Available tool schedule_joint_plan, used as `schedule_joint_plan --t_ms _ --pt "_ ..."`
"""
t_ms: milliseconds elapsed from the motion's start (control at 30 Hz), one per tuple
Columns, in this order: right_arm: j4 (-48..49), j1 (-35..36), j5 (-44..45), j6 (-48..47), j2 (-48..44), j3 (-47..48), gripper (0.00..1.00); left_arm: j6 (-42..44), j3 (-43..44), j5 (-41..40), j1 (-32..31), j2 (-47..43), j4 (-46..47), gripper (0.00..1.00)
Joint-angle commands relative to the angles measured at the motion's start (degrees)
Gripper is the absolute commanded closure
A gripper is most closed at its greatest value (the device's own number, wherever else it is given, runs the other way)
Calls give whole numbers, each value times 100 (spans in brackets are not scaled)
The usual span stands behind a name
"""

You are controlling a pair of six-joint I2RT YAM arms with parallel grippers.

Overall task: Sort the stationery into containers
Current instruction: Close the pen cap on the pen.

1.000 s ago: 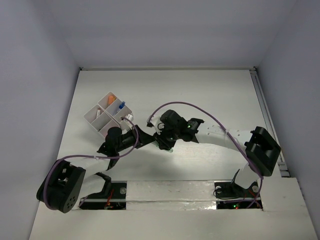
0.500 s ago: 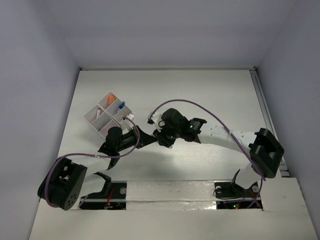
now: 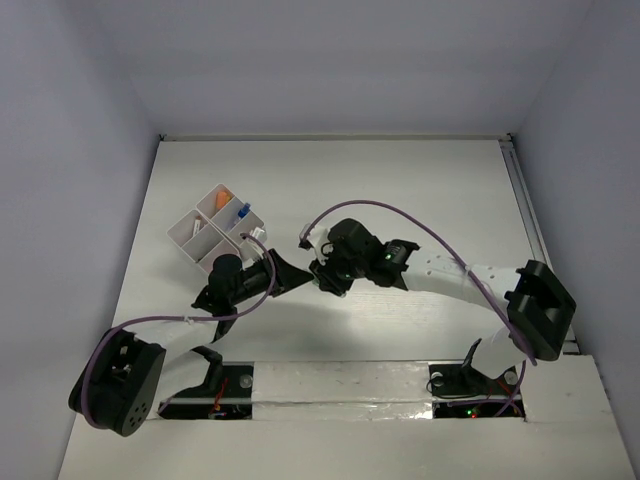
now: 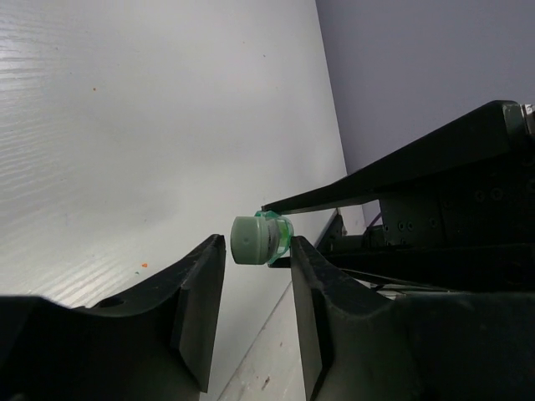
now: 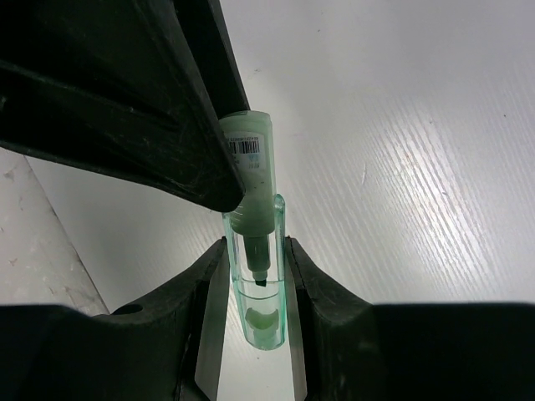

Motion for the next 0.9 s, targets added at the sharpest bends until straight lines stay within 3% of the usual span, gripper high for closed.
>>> schedule_joint_plan --t_ms 0,867 --pt "138 48 -6 -21 -236 -41 84 137 232 -1 21 -63 127 66" --pt "-11 48 -287 -83 -121 3 85 190 294 -88 21 78 223 71"
